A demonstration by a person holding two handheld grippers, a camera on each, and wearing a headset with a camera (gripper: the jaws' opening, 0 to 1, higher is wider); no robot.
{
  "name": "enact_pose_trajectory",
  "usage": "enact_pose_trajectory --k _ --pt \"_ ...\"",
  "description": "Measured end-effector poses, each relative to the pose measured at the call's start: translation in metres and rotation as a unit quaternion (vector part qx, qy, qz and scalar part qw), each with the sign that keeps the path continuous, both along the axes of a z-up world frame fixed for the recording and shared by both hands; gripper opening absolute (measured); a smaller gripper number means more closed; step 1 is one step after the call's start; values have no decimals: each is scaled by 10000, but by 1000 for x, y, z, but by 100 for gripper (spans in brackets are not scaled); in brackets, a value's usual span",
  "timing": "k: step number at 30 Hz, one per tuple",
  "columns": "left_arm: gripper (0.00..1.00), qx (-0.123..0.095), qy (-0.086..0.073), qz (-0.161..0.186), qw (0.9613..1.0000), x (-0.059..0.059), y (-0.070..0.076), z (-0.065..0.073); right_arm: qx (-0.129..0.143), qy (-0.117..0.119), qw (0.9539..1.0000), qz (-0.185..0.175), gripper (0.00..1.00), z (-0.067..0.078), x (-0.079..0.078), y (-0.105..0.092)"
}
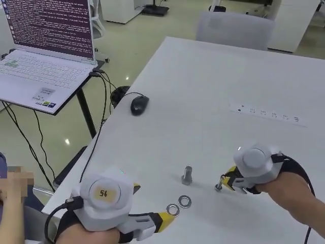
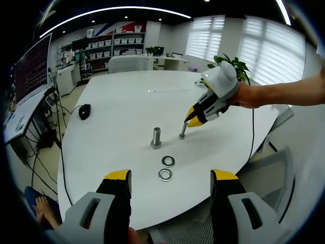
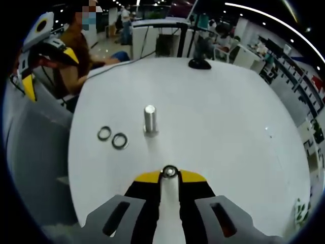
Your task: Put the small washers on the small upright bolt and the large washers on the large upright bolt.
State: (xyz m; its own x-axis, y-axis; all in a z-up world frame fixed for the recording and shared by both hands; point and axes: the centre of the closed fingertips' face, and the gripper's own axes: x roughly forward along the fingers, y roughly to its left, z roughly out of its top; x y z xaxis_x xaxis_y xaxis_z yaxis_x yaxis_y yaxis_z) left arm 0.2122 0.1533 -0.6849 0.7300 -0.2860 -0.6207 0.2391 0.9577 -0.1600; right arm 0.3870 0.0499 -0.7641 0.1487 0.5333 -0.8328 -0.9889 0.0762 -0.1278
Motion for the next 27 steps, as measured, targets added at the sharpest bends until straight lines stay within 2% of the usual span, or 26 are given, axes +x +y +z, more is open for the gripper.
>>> enact_pose_trajectory --k 27 --pt "62 -9 5 26 10000 0 1 -1 -128 28 9999 33 13 -5 -1 2"
